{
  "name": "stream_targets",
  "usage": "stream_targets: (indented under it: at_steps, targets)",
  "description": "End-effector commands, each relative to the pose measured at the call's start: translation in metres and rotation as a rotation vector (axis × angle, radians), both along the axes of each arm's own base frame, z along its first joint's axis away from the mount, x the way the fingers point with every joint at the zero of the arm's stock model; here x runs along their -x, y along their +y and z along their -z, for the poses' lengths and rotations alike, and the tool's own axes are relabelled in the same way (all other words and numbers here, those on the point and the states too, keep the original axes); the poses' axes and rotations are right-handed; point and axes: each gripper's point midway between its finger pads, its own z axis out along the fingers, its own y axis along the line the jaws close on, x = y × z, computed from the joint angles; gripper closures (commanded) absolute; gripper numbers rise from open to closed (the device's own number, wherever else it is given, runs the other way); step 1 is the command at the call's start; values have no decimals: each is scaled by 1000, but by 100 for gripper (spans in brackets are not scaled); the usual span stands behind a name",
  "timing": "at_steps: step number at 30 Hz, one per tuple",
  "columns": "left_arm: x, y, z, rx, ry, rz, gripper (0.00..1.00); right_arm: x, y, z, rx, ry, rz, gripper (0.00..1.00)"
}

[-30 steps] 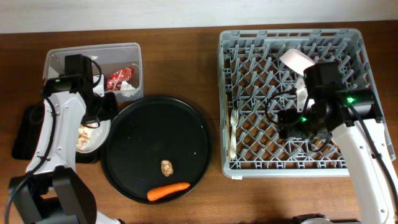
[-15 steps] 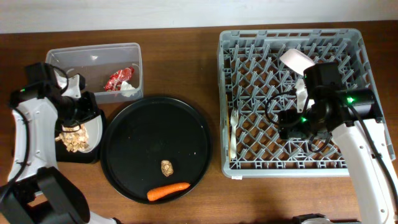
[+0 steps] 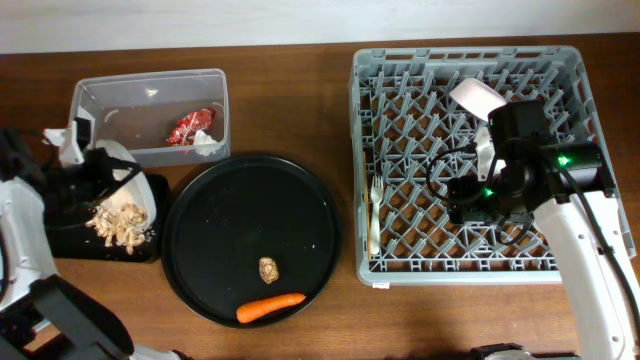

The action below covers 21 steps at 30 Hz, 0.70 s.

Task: Sort waste into correct bins and load items into the dishwasher rack
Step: 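Tilt the plate with the left gripper to dump scraps onto the black tray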

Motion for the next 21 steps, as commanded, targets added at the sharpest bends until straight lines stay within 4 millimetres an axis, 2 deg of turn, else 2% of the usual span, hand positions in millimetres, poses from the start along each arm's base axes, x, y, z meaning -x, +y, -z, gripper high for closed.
stream_targets:
  at_steps: [1,4,7,13,14,15,18,20,21]
  targets:
    - [-2,0,-46,48,-194,34,100,2,-1,0,-6,4,9,25]
    - [0,6,-54,79,-234,25,100,2,-1,0,-6,4,9,25]
    - [3,15,-47,52,-198,-6,100,2,-1,1,-6,5,9,25]
    - [4,11,-57,103,-247,11,100,2,-1,1,-7,5,12,25]
    - [2,15,-56,45,-276,33,100,2,-1,1,-7,5,12,25]
    - [0,18,-50,82,-210,-25,100,2,-1,1,-7,5,12,25]
    - [0,18,-51,84,-222,-17,100,2,-1,1,-7,5,12,25]
    - [3,10,-59,90,-278,35,100,2,-1,1,-7,6,12,25]
    - [1,16,-54,88,-240,-3,100,2,-1,1,-7,6,12,25]
